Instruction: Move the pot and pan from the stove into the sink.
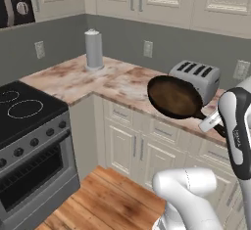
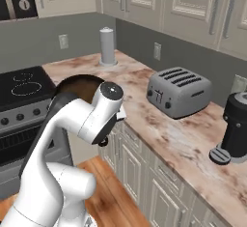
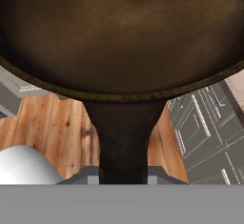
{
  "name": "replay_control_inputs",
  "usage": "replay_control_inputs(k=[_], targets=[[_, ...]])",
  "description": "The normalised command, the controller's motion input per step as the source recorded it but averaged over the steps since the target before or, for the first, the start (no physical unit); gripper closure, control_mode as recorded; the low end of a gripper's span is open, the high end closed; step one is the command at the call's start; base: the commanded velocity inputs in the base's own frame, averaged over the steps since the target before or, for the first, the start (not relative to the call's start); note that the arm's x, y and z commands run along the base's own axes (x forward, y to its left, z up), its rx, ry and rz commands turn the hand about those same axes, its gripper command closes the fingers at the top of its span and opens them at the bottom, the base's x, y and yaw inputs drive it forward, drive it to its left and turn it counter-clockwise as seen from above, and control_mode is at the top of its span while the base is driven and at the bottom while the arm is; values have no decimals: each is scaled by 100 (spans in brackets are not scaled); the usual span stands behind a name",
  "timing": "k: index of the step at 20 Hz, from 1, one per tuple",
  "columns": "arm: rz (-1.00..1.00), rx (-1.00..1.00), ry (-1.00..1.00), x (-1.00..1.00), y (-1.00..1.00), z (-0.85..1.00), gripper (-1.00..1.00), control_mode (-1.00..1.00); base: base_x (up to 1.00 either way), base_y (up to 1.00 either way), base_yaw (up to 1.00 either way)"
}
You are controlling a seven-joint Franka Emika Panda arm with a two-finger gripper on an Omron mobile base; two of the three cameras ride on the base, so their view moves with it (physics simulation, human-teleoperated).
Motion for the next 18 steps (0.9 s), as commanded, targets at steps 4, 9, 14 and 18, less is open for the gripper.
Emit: replay_control_inputs(k=[4,9,14,18], targets=[[0,0,0,0,0,0,100,100,-8,0,-43],[0,0,0,0,0,0,100,100,-5,0,-44],[0,0,0,0,0,0,100,100,-2,0,-45],[0,0,0,0,0,0,100,100,-1,0,-45]])
